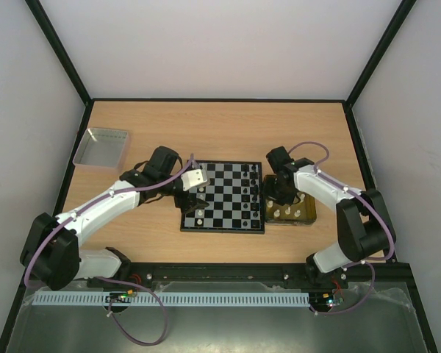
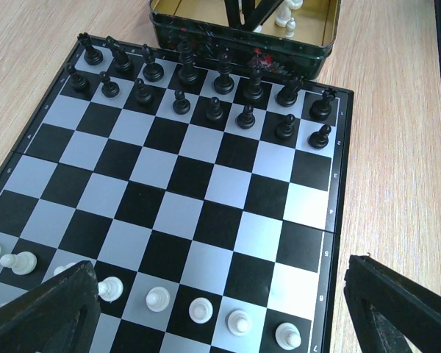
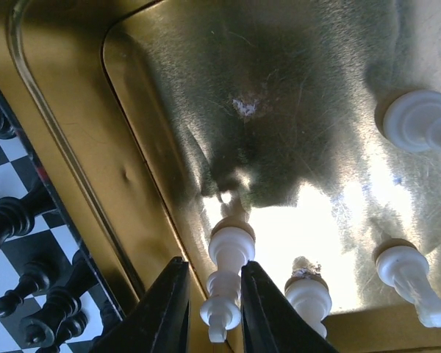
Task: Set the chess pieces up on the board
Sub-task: Pick up the chess piece from the storage box.
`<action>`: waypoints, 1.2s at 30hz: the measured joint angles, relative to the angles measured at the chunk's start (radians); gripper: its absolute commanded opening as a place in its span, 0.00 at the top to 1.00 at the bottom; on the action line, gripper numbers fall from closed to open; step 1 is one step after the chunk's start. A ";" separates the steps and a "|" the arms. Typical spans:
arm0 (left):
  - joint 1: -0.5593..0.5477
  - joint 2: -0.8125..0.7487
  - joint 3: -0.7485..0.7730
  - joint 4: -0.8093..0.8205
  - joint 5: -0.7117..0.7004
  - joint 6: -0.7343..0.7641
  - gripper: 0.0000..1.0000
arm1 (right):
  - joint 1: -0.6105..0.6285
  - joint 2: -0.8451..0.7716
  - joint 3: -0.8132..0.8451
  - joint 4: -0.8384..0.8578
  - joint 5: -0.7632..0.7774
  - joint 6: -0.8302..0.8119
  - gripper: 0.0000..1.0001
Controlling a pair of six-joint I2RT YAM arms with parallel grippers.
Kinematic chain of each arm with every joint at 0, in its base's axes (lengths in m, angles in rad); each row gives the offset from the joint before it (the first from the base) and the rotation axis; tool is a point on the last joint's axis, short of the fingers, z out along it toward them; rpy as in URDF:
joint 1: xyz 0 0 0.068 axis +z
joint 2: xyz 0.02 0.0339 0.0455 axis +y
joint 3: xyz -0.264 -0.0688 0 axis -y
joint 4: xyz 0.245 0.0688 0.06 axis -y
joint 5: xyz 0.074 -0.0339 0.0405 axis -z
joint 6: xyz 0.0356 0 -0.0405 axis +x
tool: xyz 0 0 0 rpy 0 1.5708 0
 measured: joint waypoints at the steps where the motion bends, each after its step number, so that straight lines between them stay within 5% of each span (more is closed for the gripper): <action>1: 0.000 0.000 0.000 0.000 0.000 0.000 0.09 | 0.000 -0.003 0.000 0.000 0.000 0.000 0.81; 18: 0.000 0.000 0.000 -0.002 0.000 0.004 0.10 | 0.000 -0.011 -0.024 -0.006 -0.011 -0.006 0.81; 25: 0.000 0.000 0.000 -0.009 0.000 0.012 0.25 | 0.000 -0.008 -0.024 -0.006 -0.011 -0.016 0.97; 36: 0.000 -0.006 0.000 -0.038 0.005 0.031 0.47 | 0.000 -0.007 0.013 -0.036 0.020 -0.023 0.98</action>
